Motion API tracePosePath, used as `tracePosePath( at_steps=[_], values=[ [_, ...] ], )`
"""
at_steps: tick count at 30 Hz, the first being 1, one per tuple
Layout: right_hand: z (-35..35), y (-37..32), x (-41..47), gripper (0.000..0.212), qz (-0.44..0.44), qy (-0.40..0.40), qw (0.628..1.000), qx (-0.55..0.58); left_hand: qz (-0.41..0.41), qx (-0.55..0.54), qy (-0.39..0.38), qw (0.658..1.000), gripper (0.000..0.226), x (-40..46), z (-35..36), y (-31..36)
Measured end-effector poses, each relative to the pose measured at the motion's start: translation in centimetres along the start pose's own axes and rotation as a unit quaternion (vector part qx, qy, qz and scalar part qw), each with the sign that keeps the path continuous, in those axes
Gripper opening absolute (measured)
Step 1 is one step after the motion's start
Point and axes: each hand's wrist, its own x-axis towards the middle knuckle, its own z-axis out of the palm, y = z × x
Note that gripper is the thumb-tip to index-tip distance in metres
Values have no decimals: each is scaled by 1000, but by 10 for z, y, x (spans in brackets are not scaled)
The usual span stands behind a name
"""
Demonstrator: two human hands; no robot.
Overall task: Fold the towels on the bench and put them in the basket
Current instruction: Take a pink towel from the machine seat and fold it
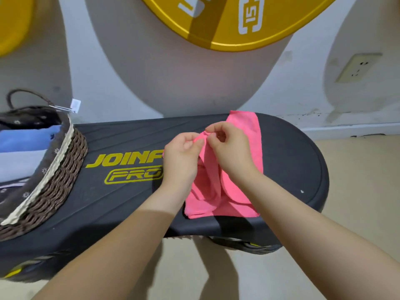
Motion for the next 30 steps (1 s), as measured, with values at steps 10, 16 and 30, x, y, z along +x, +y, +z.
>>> tracePosePath(
  at_steps=[10, 16, 30],
  values=[
    [8, 51, -23, 14, 103, -172, 954, -222, -44, 38, 22, 998, 19, 15, -35, -33],
    [18, 55, -30, 17, 15, -198, 945, -260, -54, 53, -37, 996, 22, 3, -28, -39],
    [18, 55, -26, 7, -22, -192, 921, -337, -47, 58, -37, 997, 20, 5, -24, -33]
  ],
)
